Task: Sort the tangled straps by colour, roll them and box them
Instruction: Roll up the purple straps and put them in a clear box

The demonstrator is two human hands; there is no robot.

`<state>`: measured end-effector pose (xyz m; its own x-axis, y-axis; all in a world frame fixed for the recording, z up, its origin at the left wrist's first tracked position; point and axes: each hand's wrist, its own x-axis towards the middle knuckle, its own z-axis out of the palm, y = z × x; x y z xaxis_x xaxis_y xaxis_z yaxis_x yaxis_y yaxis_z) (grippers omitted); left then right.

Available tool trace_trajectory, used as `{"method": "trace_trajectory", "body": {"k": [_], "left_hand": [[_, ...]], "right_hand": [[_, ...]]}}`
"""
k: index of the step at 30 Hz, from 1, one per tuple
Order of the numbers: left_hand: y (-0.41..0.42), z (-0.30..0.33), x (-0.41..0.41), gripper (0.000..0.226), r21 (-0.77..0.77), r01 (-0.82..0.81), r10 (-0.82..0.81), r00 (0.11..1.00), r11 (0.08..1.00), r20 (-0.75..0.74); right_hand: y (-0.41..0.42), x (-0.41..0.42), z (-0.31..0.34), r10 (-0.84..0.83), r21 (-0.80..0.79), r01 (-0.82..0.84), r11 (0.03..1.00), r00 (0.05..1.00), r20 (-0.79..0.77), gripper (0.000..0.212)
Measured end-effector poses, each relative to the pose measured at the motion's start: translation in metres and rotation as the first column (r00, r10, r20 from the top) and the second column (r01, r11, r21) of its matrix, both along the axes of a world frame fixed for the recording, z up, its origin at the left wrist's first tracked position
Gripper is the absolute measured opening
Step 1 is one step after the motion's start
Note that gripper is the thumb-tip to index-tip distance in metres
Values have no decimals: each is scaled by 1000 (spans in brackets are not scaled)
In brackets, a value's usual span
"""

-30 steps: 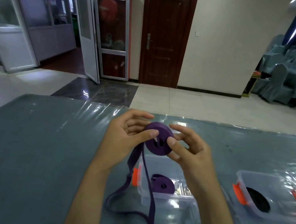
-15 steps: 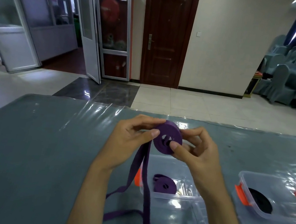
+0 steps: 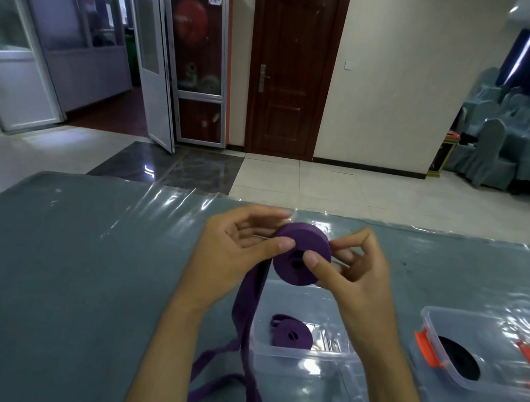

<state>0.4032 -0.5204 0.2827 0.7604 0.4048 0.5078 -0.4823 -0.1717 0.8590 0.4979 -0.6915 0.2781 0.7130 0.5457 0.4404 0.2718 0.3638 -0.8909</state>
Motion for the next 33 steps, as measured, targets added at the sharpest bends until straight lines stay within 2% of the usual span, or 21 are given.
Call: {"method": "trace_trajectory", "body": {"k": [3, 7, 10, 12, 15, 17, 19, 22, 25, 28, 31, 33], "left_hand": [[-2, -4, 4, 25, -22, -9, 10, 998, 1000, 57], [2, -4, 4, 37, -16, 130, -130, 991, 991, -16], [5, -4, 3, 30, -10, 77, -77, 997, 997, 7], [4, -3, 4, 22, -34, 10, -9, 999, 999, 35], [6, -1, 6, 19, -45, -2, 4, 999, 999, 38], [12, -1, 4, 25, -39, 69, -68, 998, 997, 7], [16, -3, 0, 30, -5, 117, -117, 993, 993, -25], [13, -3, -1, 28, 21, 21, -21, 999, 1000, 25], [9, -2, 3, 21, 11, -61, 60, 996, 998, 72], [16, -3, 2, 21, 41, -5, 4, 1000, 999, 25], [21, -5, -1, 27, 52, 104, -102, 994, 993, -43], [18, -5, -2, 23, 32, 73, -72, 997, 997, -25]], "right_hand": [[-3, 0, 4, -28, 17, 26, 999, 996, 80, 44], [-5, 0, 6, -63, 68, 59, 996, 996, 60, 38], [-7, 4, 7, -6, -35, 6, 999, 1000, -14, 43], [-5, 5, 5, 17, -125, -16, 992, 1000, 0, 46], [-2, 2, 5, 37, -75, -34, 997, 998, 43, 37], [-1, 2, 5, -10, -34, 13, 999, 998, 68, 41], [0, 2, 5, -33, -21, 34, 999, 998, 55, 33], [5, 0, 4, 49, -76, -49, 996, 999, -4, 36], [9, -2, 0, 60, -92, -59, 994, 998, 11, 37], [6, -2, 1, 4, -41, -1, 999, 997, 79, 49], [2, 1, 0, 19, -42, -16, 999, 998, 63, 41], [3, 2, -2, 45, -90, -43, 995, 999, 29, 43]]}}
